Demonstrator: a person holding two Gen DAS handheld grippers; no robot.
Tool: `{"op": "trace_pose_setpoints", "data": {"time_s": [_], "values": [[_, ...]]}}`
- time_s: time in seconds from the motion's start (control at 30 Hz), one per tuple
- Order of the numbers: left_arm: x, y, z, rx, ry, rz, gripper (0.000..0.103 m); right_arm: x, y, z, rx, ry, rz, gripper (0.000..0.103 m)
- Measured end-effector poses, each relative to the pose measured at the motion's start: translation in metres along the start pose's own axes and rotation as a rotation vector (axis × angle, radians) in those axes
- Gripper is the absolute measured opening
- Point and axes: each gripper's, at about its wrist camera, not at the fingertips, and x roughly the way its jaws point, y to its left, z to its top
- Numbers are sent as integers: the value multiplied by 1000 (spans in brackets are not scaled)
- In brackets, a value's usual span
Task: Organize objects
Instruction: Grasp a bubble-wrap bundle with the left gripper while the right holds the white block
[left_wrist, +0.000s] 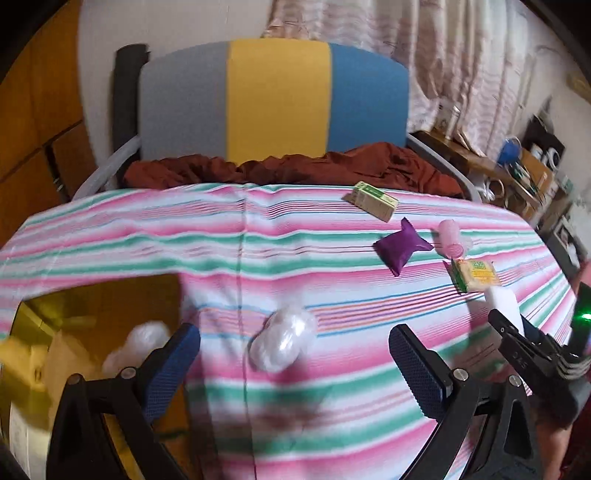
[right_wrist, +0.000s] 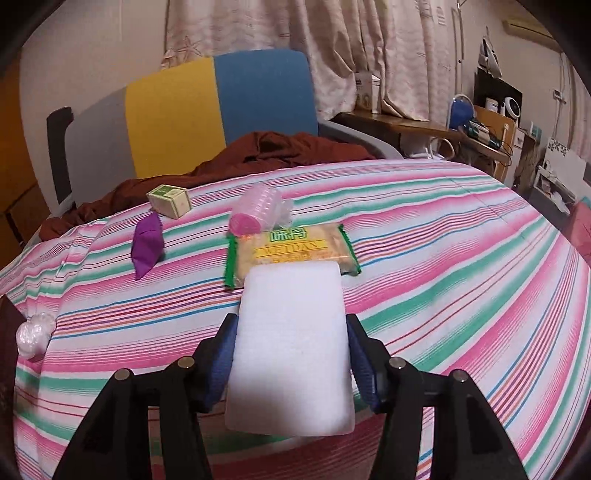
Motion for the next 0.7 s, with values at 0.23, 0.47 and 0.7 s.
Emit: {"op": "trace_pose_setpoints", "data": {"time_s": [0.23,0.47,0.7], "values": [[54,-13,6,95,103,112,102,3,-12,-2,54,4,18,57],[84,-19,-3,92,171,98,79,3,-13,-3,62,0,8,57],[81,-9,-13,-8,134,18,59,3,-12,-4,55,-8,-1,57]]}}
